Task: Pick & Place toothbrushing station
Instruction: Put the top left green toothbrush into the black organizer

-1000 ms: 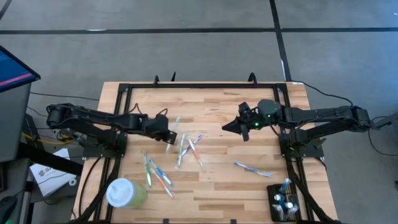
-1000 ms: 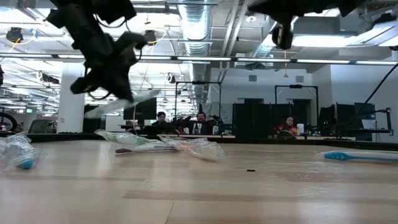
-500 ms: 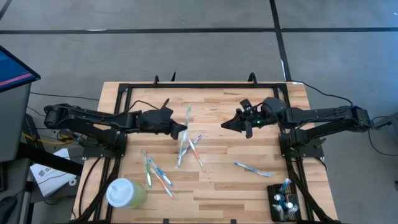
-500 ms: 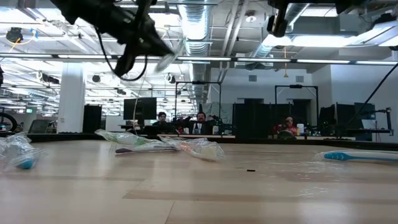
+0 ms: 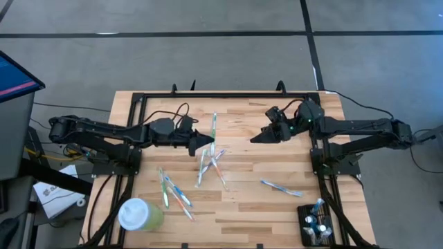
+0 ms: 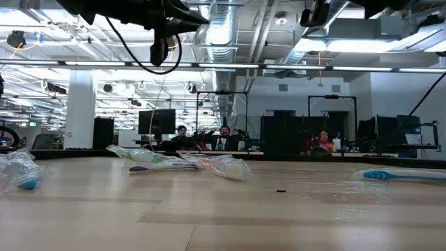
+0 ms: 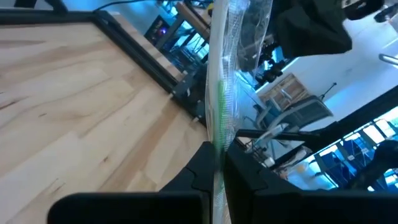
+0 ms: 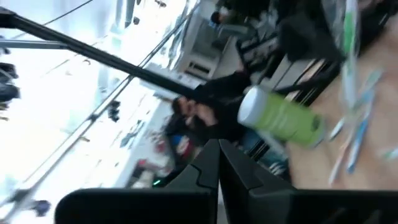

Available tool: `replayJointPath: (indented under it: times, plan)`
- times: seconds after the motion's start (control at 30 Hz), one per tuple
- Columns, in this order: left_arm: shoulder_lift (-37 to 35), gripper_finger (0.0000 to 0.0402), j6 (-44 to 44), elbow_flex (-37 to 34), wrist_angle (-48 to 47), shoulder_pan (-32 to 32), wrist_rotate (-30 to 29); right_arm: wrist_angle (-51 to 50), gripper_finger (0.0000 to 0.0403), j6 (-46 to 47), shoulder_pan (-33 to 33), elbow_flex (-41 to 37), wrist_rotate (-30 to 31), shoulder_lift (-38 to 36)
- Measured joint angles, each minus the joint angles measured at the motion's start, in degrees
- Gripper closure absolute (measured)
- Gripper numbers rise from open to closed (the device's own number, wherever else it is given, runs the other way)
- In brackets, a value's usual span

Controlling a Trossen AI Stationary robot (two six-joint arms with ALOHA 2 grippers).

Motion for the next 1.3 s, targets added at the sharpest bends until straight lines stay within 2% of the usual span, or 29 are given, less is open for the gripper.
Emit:
replayJointPath:
  times: [0.17, 0.47, 0.63, 0.77, 0.97, 1.1, 1.3]
  plan:
    - [0.0, 0.0395, 3.89, 0.0, 2.94, -1.01, 0.03, 0.54, 0.0403, 6.14, -1.85, 0.0, -7.29, -0.02]
    - [1.52, 0.0395, 8.39, 3.04, 5.02, -3.7, 0.21, 0.58, 0.0403, 10.85, -3.08, 0.0, -9.53, -0.02]
    - [5.99, 0.0395, 8.45, 7.29, 9.89, -4.66, 1.56, 3.33, 0.0403, 10.05, -3.07, -0.01, -10.35, 0.0]
    - [10.8, 0.0395, 8.45, 10.93, 15.8, -5.88, 4.06, 9.2, 0.0403, 5.02, -3.06, 0.0, -11.58, 0.0]
    - [16.35, 0.0395, 8.45, 16.35, 17.16, -7.03, 6.33, 18.31, 0.0403, -14.07, -2.73, -0.02, -26.76, -0.02]
    - [18.34, 0.0395, 8.45, 19.05, 17.21, -7.56, 7.14, 19.48, 0.0403, -22.91, -0.45, -0.02, -34.76, -0.04]
    - [18.85, 0.0395, 8.37, 22.46, 17.87, -8.9, 4.46, 20.26, 0.0403, -32.22, 7.95, -0.24, -37.46, -0.5]
